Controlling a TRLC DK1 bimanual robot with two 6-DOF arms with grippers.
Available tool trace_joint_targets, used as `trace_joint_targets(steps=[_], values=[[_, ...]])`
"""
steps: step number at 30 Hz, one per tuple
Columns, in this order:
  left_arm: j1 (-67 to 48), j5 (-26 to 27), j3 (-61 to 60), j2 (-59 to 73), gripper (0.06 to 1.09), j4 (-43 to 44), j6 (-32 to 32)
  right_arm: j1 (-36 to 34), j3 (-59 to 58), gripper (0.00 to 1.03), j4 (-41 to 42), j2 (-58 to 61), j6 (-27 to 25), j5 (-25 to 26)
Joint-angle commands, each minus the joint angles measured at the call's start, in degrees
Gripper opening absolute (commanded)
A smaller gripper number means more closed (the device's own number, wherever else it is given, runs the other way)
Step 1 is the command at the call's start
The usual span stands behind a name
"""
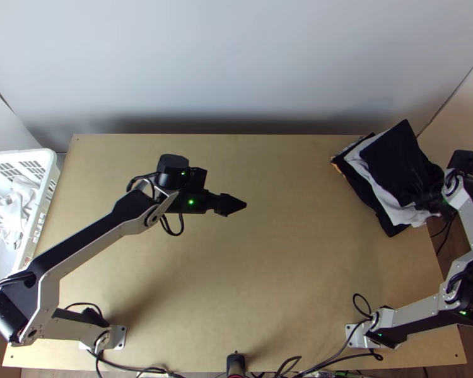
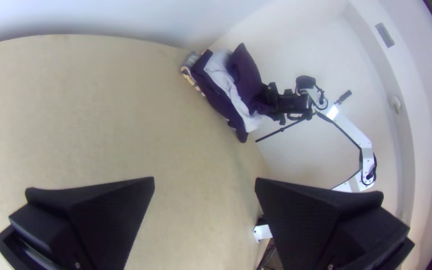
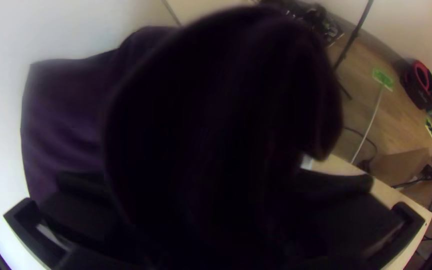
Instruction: Fold the t-shirt
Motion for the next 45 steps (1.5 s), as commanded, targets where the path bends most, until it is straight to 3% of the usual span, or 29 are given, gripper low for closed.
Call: trace_joint_targets(steps=[1,10,17,25,32,41,45], values=[[1.1,0.5,-1.7,-1.4,1.04,0.0,0.4,-0.5,-1.9,0.99,2.3,-0.1,-3.6,-0.2],[1.8,1.2,-3.4,-2.2,1.04,0.3,0.5,2.8,-0.9,0.99,2.3,-12.4,-7.2,0.6],[2.8,1.6,-4.1,-2.2,1.04,1.9,0.5,8.1,1.1,0.99,0.3,-18.6,-15.1,8.7],[4.1,1.7,-5.7,-2.2,1.04,3.9,0.4,15.5,-10.4,0.99,19.2,-22.3,-29.7,12.8],[5.4,1.9,-7.9,-2.2,1.04,5.5,0.3,19.5,-12.4,0.99,30.0,-19.8,-34.9,16.5],[8.0,3.3,-7.7,-1.5,1.04,6.5,0.5,20.0,-11.6,0.98,30.8,-16.3,-35.2,18.0],[8.4,3.4,-8.0,-0.8,1.04,6.5,0.5,19.9,-11.7,0.98,41.3,-10.0,-40.0,18.1]])
